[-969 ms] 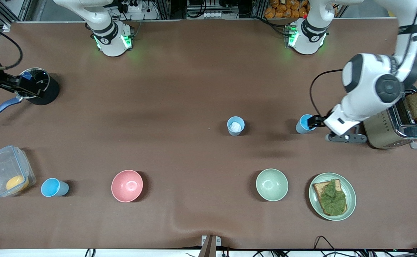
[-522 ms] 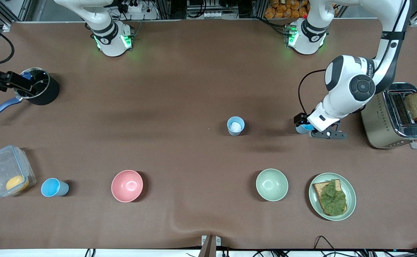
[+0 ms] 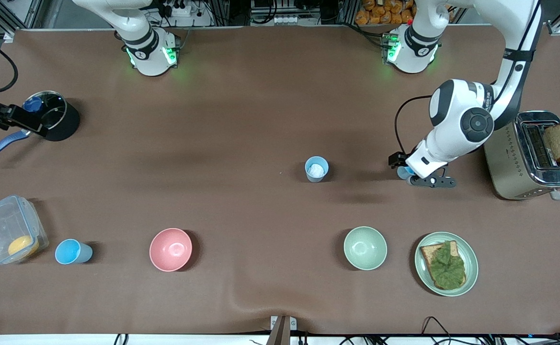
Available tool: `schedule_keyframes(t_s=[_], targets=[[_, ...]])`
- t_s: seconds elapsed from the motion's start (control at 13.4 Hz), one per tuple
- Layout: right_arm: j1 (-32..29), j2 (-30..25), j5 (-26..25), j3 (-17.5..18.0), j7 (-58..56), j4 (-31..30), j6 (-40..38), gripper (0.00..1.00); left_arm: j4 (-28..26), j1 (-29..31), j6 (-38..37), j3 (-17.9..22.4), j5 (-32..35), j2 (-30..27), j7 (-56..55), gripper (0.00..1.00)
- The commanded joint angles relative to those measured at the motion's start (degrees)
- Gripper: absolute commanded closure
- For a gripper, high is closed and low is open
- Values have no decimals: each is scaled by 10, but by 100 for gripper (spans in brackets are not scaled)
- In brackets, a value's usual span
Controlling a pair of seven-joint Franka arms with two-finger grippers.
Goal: Stack blue cups with both arms
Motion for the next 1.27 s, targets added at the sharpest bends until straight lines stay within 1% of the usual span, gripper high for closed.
schedule_keyframes(t_s=[0.0,0.22,0.3,0.82,1.04,1.12,1.19], targets=[[-14,-11,-9,13,8,-13,13,0,-5,-2,20,1,-19,14,-19,0],[-6,-7,-10,12,11,-12,14,0,-38,1,55,1,-19,19,-19,0],[-6,-7,-10,12,12,-12,14,0,-42,2,61,1,-18,23,-19,0],[-10,-6,-10,12,12,-13,11,0,-50,4,61,1,-18,23,-20,0],[-7,-6,-10,12,14,-13,9,0,-50,4,62,1,-19,37,-29,0],[-7,-6,-10,12,14,-12,9,0,-50,4,64,2,-18,39,-27,9],[-7,-6,-10,12,14,-13,8,0,-50,5,64,2,-17,42,-21,37]])
